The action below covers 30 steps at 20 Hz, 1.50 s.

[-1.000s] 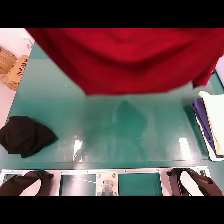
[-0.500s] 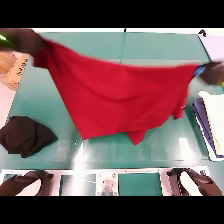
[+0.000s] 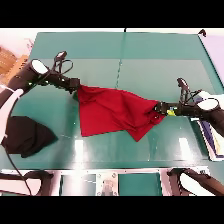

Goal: Fold the shirts.

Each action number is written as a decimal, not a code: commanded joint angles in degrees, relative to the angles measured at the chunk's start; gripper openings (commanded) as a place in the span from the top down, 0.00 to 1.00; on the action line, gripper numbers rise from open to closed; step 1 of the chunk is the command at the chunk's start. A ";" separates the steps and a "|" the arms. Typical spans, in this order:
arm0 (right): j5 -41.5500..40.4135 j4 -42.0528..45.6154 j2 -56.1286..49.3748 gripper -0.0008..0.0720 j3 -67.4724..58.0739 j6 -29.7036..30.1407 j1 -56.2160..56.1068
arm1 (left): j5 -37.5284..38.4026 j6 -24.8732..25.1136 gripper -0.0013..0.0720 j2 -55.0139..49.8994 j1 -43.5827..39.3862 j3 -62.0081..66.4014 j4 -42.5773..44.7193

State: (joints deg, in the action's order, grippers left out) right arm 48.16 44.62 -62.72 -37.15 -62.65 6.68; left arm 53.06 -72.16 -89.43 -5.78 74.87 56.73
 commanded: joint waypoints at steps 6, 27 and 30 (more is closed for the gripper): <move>8.76 0.00 -3.08 0.62 -6.23 -0.33 2.12 | 30.01 -5.86 0.93 2.69 7.67 9.16 -1.20; 14.27 -1.09 -1.07 0.56 -5.79 -1.42 9.81 | -15.65 -1.90 0.14 30.29 -4.85 -56.83 -28.85; 14.27 -1.07 -1.07 0.56 -4.87 -1.40 9.84 | -18.62 -0.66 0.56 30.29 -8.44 -56.78 -32.04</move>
State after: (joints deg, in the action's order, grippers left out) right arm 62.54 43.64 -63.83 -42.59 -64.07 16.53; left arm 40.21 -74.67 -59.24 -10.33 19.11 29.52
